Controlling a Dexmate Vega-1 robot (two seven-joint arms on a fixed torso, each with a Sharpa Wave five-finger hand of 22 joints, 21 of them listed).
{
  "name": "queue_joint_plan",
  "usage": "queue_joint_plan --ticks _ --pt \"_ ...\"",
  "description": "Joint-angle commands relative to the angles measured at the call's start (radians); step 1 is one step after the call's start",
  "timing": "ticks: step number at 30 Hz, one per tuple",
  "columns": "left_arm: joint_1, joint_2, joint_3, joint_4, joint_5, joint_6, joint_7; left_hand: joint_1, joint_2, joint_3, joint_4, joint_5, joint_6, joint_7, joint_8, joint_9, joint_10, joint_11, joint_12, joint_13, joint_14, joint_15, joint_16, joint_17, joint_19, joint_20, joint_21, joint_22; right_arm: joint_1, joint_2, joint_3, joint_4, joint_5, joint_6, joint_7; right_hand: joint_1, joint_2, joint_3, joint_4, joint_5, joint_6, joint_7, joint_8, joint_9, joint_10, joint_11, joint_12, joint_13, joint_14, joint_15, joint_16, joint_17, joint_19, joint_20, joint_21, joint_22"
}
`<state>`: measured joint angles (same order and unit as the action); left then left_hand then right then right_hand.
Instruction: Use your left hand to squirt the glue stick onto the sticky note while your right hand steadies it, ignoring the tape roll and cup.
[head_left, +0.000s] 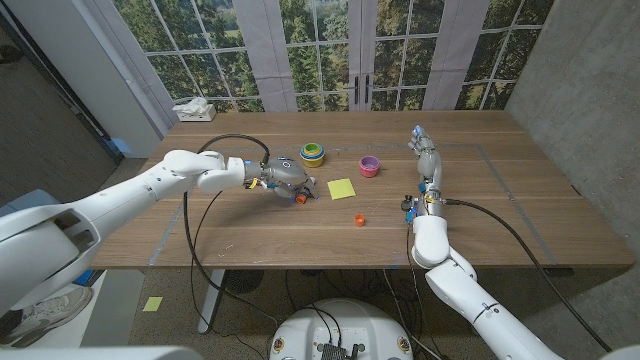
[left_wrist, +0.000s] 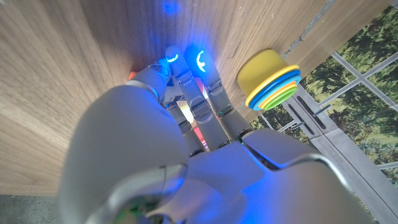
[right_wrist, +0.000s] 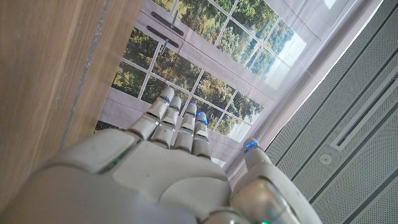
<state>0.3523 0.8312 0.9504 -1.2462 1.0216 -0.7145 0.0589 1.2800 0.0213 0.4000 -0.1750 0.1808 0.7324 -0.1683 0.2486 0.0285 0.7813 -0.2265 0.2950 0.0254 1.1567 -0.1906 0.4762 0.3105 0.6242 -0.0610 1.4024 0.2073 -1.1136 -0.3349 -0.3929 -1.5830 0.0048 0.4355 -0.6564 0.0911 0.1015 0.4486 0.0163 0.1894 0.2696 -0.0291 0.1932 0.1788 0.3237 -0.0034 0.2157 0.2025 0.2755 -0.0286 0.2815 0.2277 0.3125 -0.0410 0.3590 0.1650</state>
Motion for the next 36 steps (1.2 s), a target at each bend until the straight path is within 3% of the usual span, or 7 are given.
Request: queue_joint_plan --ticks 1,7,13,21,27,36 --pt "-0.002 -0.013 0.015 0.033 -0.046 -0.02 -0.028 0.015 0.006 -0.007 0.003 -0.004 0.369 0.159 0.005 0.191 0.369 0.052 0.061 0.323 0.069 -0.049 0.028 0.038 -0.004 -0.137 0.019 -0.002 0.008 -0.005 -0.007 -0.005 -0.009 -0.017 -0.004 -0.006 -0.001 0.001 -0.003 -0.003 -0.001 -0.003 0.0 0.003 0.01 0.004 0.002 0.002 0.006 0.0 0.006 0.002 0.004 -0.028 -0.003 0.002" --pt "0.006 -0.004 0.003 0.007 -0.039 0.006 -0.013 0.017 0.011 -0.011 0.006 -0.003 0.362 0.181 0.004 0.207 0.363 0.067 0.074 0.368 0.078 -0.047 0.054 0.087 -0.016 -0.134 0.034 -0.008 0.008 -0.01 -0.007 -0.009 -0.009 -0.019 -0.003 -0.005 -0.001 0.0 -0.006 -0.003 0.001 -0.002 0.001 0.003 0.01 0.002 0.001 0.002 0.006 0.001 0.006 0.001 0.005 -0.028 -0.006 0.002" --pt "0.036 0.015 -0.029 -0.049 -0.034 0.077 0.009 0.021 0.018 -0.007 0.006 -0.005 0.355 0.181 0.012 0.228 0.361 0.068 0.079 0.395 0.072 -0.046 0.064 0.118 -0.024 -0.132 0.043 -0.01 0.007 -0.014 -0.007 -0.006 -0.005 -0.009 0.001 -0.006 -0.001 0.0 -0.007 -0.003 0.002 -0.002 0.001 0.003 0.01 0.004 0.0 0.002 0.006 0.0 0.004 0.001 0.007 -0.029 -0.01 0.002" --pt "0.085 0.039 -0.072 -0.122 -0.002 0.174 0.103 0.013 0.027 -0.003 0.012 -0.005 0.343 0.166 0.031 0.267 0.372 0.062 0.089 0.434 0.06 -0.045 0.079 0.169 -0.042 -0.129 0.048 -0.015 0.003 -0.019 -0.004 -0.005 -0.003 0.006 0.006 -0.007 -0.002 0.0 -0.009 -0.003 0.004 -0.002 0.001 0.003 0.014 0.006 0.0 0.002 0.007 -0.001 0.003 0.001 0.008 -0.028 -0.014 0.002" --pt "0.117 0.054 -0.1 -0.169 0.004 0.215 0.173 -0.005 0.031 0.004 0.015 -0.001 0.359 0.149 0.078 0.319 0.381 0.042 0.095 0.479 0.052 -0.045 0.089 0.221 -0.051 -0.126 0.056 -0.017 -0.006 -0.022 -0.001 -0.01 -0.003 0.016 0.008 -0.008 -0.002 0.0 -0.009 -0.003 0.006 -0.001 0.001 0.003 0.015 0.007 0.0 0.002 0.009 -0.001 0.002 0.0 0.009 -0.029 -0.018 0.002" --pt "0.157 0.068 -0.134 -0.232 0.002 0.277 0.197 -0.013 0.03 0.008 0.015 0.001 0.357 0.147 0.099 0.346 0.385 0.041 0.097 0.502 0.052 -0.044 0.091 0.243 -0.053 -0.126 0.059 -0.018 -0.029 -0.031 0.008 -0.032 -0.014 0.023 0.006 -0.008 -0.001 0.0 -0.011 -0.003 0.01 -0.001 0.003 0.003 0.02 0.007 0.001 0.002 0.01 -0.001 0.0 -0.001 0.012 -0.029 -0.022 0.002"
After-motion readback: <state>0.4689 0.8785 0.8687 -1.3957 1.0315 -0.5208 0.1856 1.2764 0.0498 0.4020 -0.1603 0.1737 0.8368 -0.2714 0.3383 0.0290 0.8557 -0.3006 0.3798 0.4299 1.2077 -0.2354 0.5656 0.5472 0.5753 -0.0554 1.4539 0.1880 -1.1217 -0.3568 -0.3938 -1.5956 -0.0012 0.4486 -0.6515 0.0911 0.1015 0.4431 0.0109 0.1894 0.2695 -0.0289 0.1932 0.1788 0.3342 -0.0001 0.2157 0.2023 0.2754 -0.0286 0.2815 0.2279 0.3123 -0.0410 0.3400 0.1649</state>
